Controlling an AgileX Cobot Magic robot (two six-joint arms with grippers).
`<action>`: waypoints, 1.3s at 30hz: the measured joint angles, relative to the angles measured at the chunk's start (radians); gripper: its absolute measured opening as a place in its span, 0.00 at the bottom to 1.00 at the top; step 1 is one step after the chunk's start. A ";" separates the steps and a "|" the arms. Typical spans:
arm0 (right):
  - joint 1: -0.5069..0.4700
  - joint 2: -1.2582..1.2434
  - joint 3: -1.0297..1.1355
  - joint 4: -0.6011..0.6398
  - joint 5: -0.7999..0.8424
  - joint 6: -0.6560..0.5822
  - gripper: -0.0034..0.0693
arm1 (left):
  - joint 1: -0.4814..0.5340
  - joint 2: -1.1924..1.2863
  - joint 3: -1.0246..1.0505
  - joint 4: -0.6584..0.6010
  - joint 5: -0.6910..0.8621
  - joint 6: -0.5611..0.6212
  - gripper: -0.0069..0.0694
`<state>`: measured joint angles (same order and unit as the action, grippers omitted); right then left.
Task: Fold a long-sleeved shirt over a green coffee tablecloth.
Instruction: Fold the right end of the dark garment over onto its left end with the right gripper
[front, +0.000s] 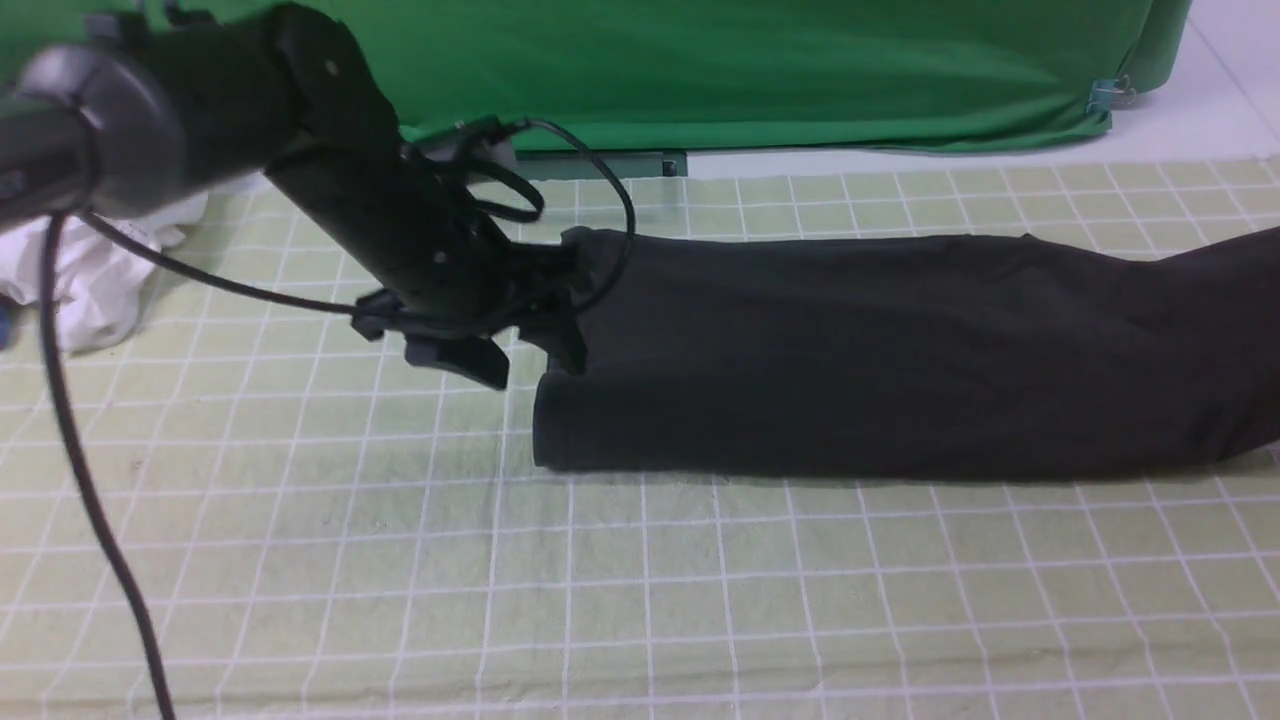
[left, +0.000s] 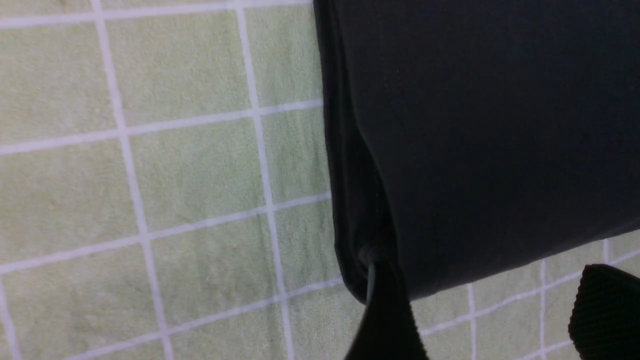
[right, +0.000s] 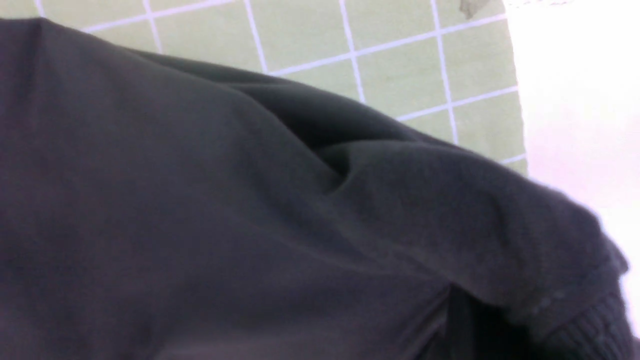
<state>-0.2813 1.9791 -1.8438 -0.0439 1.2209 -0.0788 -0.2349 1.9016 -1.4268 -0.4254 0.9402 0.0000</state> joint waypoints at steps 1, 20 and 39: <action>0.002 0.000 0.000 0.004 0.000 0.001 0.11 | -0.015 0.029 0.000 0.001 0.000 -0.015 0.72; -0.007 -0.170 0.190 0.044 -0.011 -0.034 0.11 | -0.111 0.074 0.098 0.016 -0.004 -0.046 0.18; -0.038 -0.374 0.368 0.067 0.005 -0.038 0.11 | -0.225 -0.198 0.379 0.056 -0.007 -0.095 0.19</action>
<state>-0.3192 1.6054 -1.4757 0.0235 1.2257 -0.1168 -0.4599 1.7040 -1.0477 -0.3695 0.9330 -0.0953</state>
